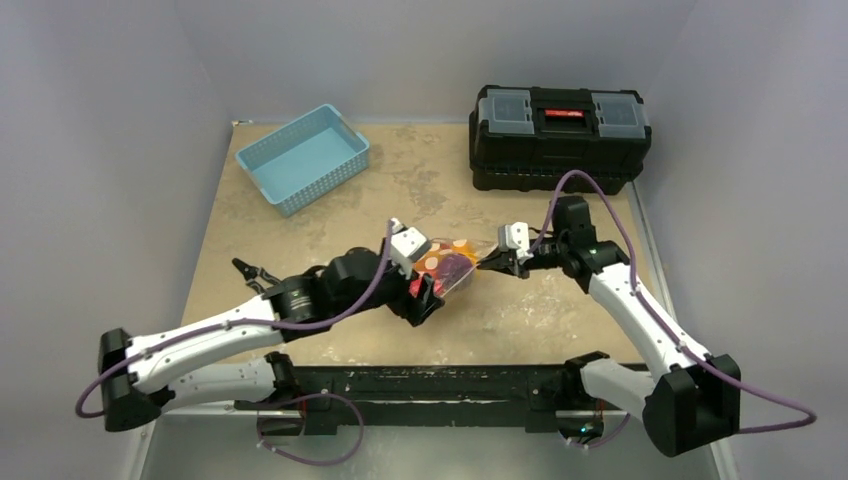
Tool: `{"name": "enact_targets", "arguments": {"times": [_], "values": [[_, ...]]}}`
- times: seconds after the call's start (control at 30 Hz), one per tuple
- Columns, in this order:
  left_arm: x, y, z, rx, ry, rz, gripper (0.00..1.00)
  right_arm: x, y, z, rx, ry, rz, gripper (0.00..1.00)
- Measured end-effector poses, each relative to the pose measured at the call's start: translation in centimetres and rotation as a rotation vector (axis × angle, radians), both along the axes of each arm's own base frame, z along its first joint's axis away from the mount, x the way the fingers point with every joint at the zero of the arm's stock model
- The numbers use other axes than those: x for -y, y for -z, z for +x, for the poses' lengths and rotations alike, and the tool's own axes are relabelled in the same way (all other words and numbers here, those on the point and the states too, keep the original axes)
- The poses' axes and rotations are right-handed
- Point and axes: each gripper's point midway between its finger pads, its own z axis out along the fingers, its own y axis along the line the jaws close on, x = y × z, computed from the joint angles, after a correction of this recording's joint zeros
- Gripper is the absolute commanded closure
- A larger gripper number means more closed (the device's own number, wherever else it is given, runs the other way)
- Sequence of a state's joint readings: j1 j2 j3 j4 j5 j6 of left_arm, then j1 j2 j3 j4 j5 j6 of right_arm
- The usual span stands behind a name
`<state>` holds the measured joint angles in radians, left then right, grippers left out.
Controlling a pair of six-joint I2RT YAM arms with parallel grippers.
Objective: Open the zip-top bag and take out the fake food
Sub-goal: Pick up the zipper food storage bag at the center of the board.
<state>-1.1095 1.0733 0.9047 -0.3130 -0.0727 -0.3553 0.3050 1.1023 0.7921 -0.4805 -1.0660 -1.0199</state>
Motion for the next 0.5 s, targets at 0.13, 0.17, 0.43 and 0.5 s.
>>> {"name": "enact_targets", "arguments": {"times": [0.13,0.17,0.43,0.5], "values": [[-3.0,-3.0,-0.5,0.090,-0.042,-0.133,0.00,1.2,-1.3,1.1,-0.004,0.084,0.029,1.00],[-3.7,-3.8,-0.6,0.119,-0.056,-0.170,0.00,1.4,-1.5,1.2,-0.009,0.100,0.034,1.00],[-6.9,-2.6,-1.0,0.280,-0.059,-0.254,0.00,2.8,-1.8,2.4,-0.104,0.218,0.051,1.00],[-7.0,-1.1,-1.1,0.300,-0.046,-0.241,0.00,3.2,-2.0,2.7,-0.112,0.246,0.054,1.00]]}}
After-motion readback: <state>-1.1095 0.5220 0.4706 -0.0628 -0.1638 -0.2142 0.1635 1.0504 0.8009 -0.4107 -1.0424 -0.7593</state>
